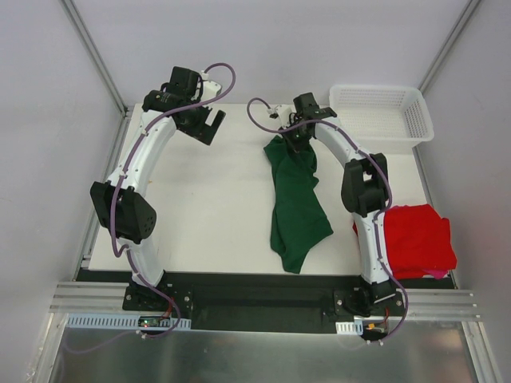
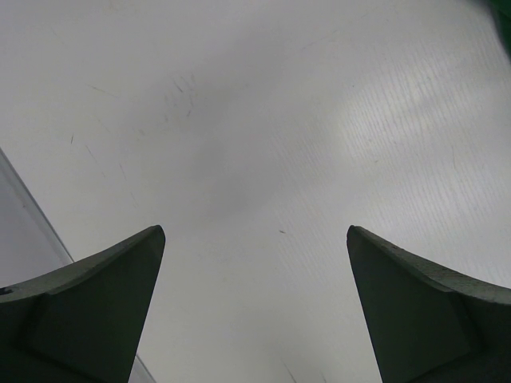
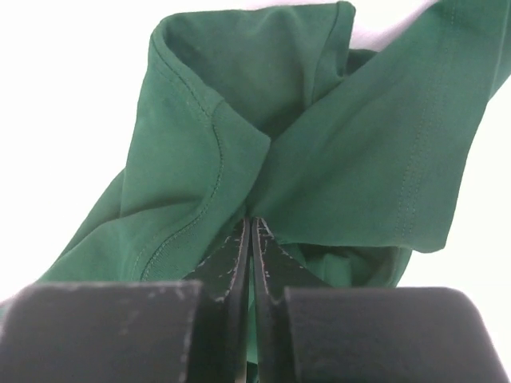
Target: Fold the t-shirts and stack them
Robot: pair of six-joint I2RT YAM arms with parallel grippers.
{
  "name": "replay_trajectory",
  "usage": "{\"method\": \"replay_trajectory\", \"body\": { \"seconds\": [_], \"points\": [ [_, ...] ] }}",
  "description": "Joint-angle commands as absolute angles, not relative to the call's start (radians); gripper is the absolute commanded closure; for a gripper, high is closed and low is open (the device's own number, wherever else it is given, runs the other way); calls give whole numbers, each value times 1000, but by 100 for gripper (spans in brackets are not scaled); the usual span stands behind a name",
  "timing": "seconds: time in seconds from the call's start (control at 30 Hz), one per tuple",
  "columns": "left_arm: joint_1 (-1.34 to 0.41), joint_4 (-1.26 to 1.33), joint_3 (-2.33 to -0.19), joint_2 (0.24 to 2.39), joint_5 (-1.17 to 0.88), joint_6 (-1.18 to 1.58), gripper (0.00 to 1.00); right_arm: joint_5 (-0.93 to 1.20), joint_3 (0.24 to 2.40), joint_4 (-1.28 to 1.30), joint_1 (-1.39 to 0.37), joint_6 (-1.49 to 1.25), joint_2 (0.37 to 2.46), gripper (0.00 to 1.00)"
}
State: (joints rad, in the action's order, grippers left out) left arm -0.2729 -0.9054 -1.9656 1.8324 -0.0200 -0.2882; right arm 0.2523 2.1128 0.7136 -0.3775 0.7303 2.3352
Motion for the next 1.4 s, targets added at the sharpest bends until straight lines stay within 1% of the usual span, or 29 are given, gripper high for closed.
{"method": "replay_trajectory", "body": {
  "seconds": [0.0, 0.1, 0.13, 0.23, 0.37, 0.43, 0.47, 0.5, 0.53, 0.57, 0.6, 0.7, 0.9, 1.07, 1.13, 1.17, 1.23, 1.27, 1.3, 1.33, 1.37],
  "points": [
    [-265, -917, -1959, 1793, -11, -296, 1, 296, 2120, 742, -383, 704, 2296, 99],
    [-265, -919, -1963, 1796, -11, -295, 1, 348, 2129, 747, -383, 680, 2240, 99],
    [-267, -917, -1963, 1798, -9, -293, 1, 400, 2146, 752, -382, 677, 2193, 99],
    [-267, -914, -1959, 1804, -5, -290, 1, 454, 2189, 712, -383, 638, 2103, 99],
    [-273, -907, -1950, 1807, -5, -285, 1, 459, 2240, 643, -394, 686, 1938, 99],
    [-276, -904, -1950, 1812, 15, -284, 1, 453, 2203, 542, -394, 715, 1870, 99],
    [-279, -900, -1950, 1813, 14, -284, 1, 440, 2142, 496, -396, 727, 1800, 99],
    [-281, -899, -1950, 1813, 12, -282, 1, 431, 2094, 380, -396, 736, 1757, 99],
    [-284, -897, -1951, 1816, 14, -282, 1, 428, 2054, 317, -396, 759, 1721, 99],
    [-290, -894, -1953, 1818, 9, -282, 1, 420, 1972, 255, -394, 823, 1688, 99],
    [-294, -893, -1954, 1819, 6, -282, 1, 413, 1936, 124, -396, 865, 1622, 99],
    [-304, -888, -1959, 1821, 2, -281, 1, 397, 1841, -65, -402, 1090, 1548, 99],
    [-316, -887, -1980, 1847, -48, -262, 1, 408, 1743, -212, -403, 1457, 1477, 99],
    [-334, -884, -1994, 1878, -32, -239, 1, 400, 1744, -299, -403, 1591, 1474, 99],
    [-334, -882, -1999, 1882, -28, -226, 1, 370, 1718, -263, -428, 1582, 1460, 99],
    [-336, -879, -2000, 1885, -26, -218, 1, 379, 1703, -141, -436, 1594, 1428, 99],
    [-341, -876, -2009, 1891, -22, -207, 1, 428, 1625, -103, -439, 1652, 1395, 99],
    [-347, -876, -2014, 1893, -14, -204, 1, 428, 1538, -185, -443, 1675, 1381, 99],
    [-353, -876, -2019, 1894, -5, -203, 1, 439, 1519, -251, -449, 1702, 1388, 99],
    [-359, -874, -2025, 1890, -6, -206, 1, 443, 1525, -317, -451, 1721, 1405, 99],
    [-370, -873, -2025, 1885, 17, -209, 1, 436, 1623, -418, -451, 1736, 1439, 99]
  ]
}}
